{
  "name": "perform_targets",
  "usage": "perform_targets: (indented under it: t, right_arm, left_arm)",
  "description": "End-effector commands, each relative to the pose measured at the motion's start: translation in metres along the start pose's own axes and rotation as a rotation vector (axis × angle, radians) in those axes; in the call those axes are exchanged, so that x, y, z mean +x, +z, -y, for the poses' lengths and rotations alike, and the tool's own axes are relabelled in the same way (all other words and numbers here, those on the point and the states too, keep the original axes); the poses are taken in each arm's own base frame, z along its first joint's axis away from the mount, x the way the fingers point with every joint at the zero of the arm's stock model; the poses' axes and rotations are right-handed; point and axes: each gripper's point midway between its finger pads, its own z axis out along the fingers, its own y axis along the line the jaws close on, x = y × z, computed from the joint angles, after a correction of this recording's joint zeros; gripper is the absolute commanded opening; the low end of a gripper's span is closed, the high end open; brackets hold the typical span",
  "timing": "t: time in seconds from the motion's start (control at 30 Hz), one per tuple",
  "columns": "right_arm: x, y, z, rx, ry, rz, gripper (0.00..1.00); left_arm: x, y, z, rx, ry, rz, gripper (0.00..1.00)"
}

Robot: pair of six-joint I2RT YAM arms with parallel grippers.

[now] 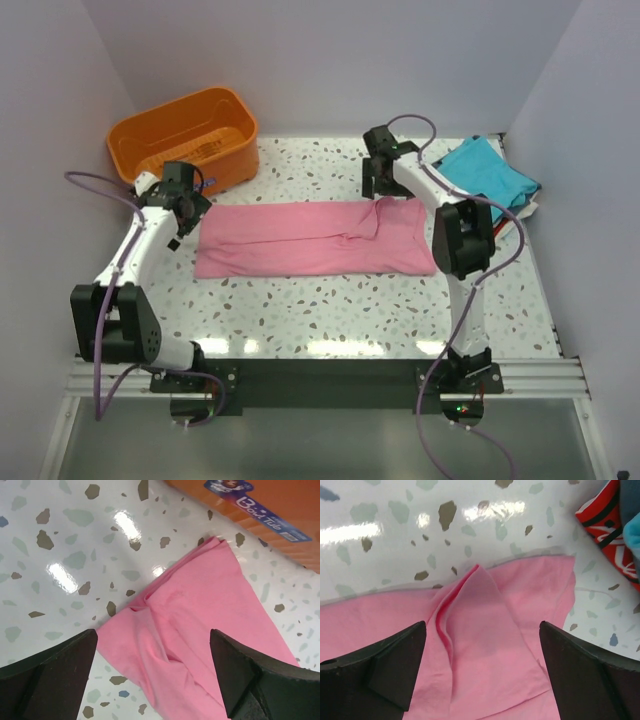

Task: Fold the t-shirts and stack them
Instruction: Fold the tshirt

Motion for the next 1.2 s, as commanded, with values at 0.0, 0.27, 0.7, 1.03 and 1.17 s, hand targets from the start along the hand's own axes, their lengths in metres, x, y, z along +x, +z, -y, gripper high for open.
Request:
perform_targets:
  t: [0.0,0.27,0.7,1.03,1.17]
  right_arm:
    - [0.007,-0.049,-0.002,-0.167,0.066,0.011,0.99]
    - [0.073,-0.073,-0.049,-0.548,0.129,-0.097,0.99]
    - [0.081,-0.052,-0.083,-0.645,0.142,-0.173,0.99]
    - [0.067,-0.062,-0.118,-0.769,0.176,-0.173,0.99]
    - [0.049,-0.054,-0.134,-0.774,0.239,-0.162,0.99]
  left_arm:
    - [-0.01,-0.02,-0.001,0.069,0.054,0.018,1.0]
    - [0.042,-0.018,-0.029,0.158,0.16,-0.091,1.0]
    - [0.05,-0.02,-0.057,0.118,0.168,-0.065,1.0]
    - [0.051,-0.016,-0.063,0.083,0.177,-0.066,1.0]
    - [0.054,-0.014,-0.063,0.082,0.184,-0.075,1.0]
